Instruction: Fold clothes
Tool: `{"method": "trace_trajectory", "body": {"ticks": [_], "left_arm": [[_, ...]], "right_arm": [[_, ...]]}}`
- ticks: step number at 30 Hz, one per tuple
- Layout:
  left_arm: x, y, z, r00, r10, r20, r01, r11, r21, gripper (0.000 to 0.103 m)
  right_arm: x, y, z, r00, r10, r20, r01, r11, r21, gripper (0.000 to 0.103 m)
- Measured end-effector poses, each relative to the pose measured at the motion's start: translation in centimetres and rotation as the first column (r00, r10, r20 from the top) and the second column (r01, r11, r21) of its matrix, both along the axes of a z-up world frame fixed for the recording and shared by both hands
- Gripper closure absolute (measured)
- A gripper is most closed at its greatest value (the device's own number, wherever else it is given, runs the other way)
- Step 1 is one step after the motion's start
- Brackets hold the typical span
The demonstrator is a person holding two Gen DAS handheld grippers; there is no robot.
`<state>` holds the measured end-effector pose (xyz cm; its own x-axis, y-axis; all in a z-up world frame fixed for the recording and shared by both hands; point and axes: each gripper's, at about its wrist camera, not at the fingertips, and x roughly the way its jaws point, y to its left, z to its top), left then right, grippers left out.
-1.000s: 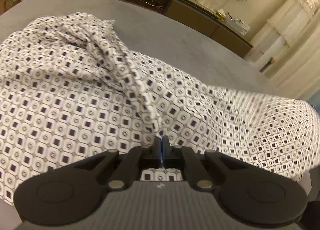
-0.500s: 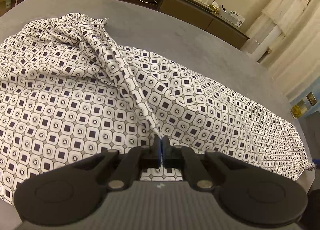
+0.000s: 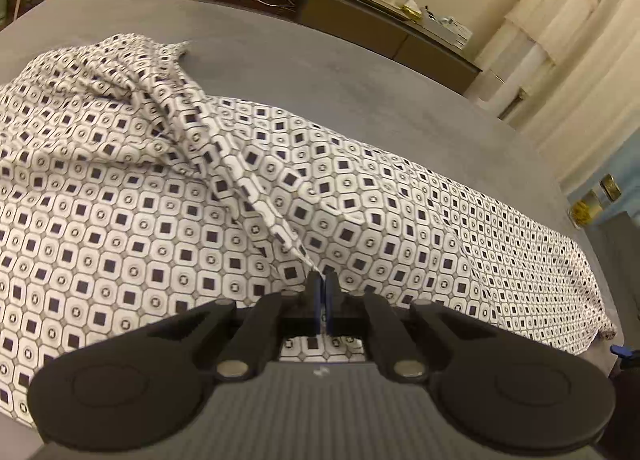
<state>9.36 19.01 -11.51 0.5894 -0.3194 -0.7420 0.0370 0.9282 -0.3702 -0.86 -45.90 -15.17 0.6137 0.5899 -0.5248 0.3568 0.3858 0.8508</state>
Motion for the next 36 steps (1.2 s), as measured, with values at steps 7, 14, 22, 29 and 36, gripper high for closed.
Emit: {"method": "trace_trajectory", "body": {"ticks": [7, 14, 22, 29, 36], "left_arm": [[-0.6, 0.6, -0.1, 1.0, 0.025, -0.002, -0.025, 1.0, -0.007, 0.101], [-0.5, 0.3, -0.4, 1.0, 0.002, -0.016, -0.002, 1.0, -0.004, 0.1], [-0.6, 0.5, -0.4, 1.0, 0.008, -0.015, -0.008, 1.0, 0.002, 0.1], [-0.9, 0.0, 0.8, 0.998, 0.02, 0.052, -0.021, 1.0, 0.006, 0.1], [-1.8, 1.7, 0.3, 0.995, 0.102, 0.012, -0.102, 0.994, 0.048, 0.1]], "right_arm": [[6.7, 3.1, 5.0, 0.986, 0.058, 0.159, -0.007, 0.952, -0.307, 0.097], [4.8, 5.2, 10.5, 0.928, 0.219, 0.302, 0.02, 0.781, -0.625, 0.098], [5.5, 3.5, 2.5, 0.986, 0.152, 0.076, -0.075, 0.791, -0.607, 0.097], [6.1, 5.8, 7.0, 0.957, 0.25, 0.147, -0.021, 0.566, -0.824, 0.055], [10.9, 10.0, 4.5, 0.888, 0.456, 0.063, -0.214, 0.529, -0.821, 0.056]]}}
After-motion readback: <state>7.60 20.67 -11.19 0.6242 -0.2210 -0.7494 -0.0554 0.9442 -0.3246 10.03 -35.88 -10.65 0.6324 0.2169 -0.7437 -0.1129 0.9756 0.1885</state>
